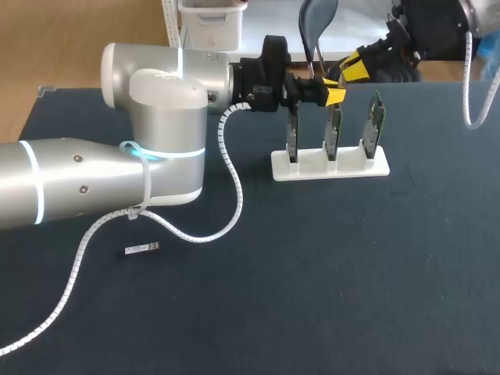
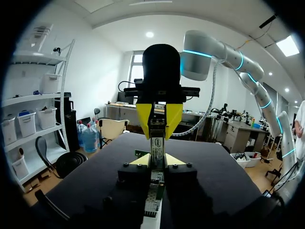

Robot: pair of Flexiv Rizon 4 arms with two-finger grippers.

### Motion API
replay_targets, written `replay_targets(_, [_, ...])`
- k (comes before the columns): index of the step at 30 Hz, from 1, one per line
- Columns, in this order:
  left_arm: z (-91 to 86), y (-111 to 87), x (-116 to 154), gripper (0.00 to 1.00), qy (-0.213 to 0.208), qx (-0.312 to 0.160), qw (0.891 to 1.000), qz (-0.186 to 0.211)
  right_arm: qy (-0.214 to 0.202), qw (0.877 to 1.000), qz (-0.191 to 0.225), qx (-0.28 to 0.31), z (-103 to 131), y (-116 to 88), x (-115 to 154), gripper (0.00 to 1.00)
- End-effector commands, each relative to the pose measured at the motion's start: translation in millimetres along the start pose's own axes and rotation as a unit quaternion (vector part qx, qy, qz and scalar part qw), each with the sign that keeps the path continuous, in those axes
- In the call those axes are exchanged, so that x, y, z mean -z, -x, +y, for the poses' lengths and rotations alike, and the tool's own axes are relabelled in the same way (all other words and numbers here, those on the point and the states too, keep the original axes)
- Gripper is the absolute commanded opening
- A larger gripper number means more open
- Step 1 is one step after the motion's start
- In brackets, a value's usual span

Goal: Pick up the optical module with the left hand, and insert it into the network port with the right hand.

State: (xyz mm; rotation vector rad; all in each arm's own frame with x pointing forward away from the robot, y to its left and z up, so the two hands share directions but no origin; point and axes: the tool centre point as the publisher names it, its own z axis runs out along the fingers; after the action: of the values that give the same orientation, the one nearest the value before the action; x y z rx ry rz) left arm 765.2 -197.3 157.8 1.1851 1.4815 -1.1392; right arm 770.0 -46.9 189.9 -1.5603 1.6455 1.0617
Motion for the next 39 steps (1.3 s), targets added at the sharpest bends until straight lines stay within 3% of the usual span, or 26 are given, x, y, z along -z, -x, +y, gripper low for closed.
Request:
replay_targets(1, [-0.8,1.1,0,1.0,0.0,0.0,1.0,0.001,0.001,1.0,0.0,0.001,-2,-1,-2,0.0])
replay_targets(15, [-5.9,2.5,12,1.0,-0.028,0.003,0.999,0.016,-0.002,1.0,-0.003,-0.001,0,-2,-3,0.0])
replay_targets(27, [-0.6,-6.5,18,1.0,-0.014,0.014,0.99,0.141,-0.001,1.0,-0.011,-0.001,-2,-5,-4,0.0])
replay_targets(39, [0.8,-25.8,23,1.0,-0.022,-0.003,0.983,0.182,0.003,1.0,-0.009,0.001,-8,-4,-3,0.0])
